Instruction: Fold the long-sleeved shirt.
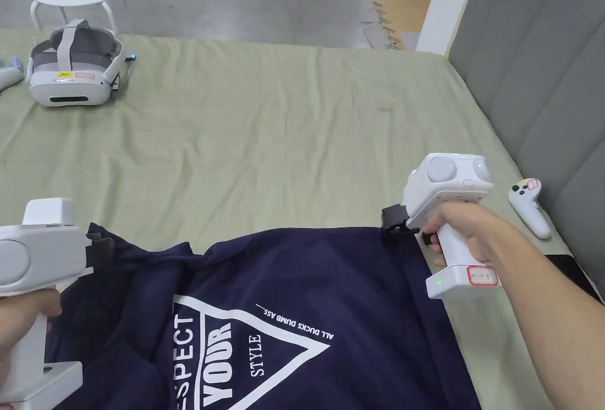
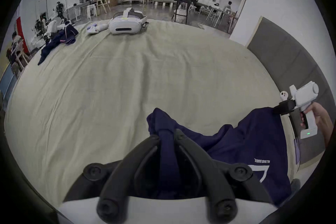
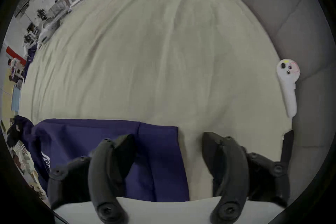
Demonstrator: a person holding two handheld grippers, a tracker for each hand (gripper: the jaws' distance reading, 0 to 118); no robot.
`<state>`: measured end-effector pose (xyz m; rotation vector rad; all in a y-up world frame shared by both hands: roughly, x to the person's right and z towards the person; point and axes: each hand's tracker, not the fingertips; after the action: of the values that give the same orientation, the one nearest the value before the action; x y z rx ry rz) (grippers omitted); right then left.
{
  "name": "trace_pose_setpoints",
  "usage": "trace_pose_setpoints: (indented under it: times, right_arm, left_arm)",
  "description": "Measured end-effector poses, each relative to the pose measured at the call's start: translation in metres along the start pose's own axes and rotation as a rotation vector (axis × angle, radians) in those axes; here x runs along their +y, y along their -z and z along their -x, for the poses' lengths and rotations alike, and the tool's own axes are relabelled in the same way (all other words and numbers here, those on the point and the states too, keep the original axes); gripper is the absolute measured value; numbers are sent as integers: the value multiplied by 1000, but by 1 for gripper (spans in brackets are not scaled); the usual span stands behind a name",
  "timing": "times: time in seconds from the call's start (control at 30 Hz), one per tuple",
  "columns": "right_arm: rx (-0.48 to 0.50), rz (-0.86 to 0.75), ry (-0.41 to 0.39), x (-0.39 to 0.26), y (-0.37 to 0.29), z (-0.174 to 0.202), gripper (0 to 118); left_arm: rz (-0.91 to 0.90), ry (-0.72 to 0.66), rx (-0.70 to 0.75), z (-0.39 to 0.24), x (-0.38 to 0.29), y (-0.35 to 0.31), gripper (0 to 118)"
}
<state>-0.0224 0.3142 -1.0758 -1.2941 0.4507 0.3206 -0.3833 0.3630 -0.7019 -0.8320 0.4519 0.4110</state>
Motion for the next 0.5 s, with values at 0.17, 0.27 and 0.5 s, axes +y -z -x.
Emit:
trace_pose_setpoints:
  times: [0.17,0.27,0.5]
  right_arm:
    - [24,-58,-23,-6,-16,10,13]
    - [17,-72,-26,-8,-31,12,13]
    - [110,-255,38,-28,-120,-14,13]
  left_arm:
    - [1,-1,1,-2,1,3,13]
    - [-10,-7,4,-4,1,0,13]
    - [-121,-27,-34,-9,9,-51,13]
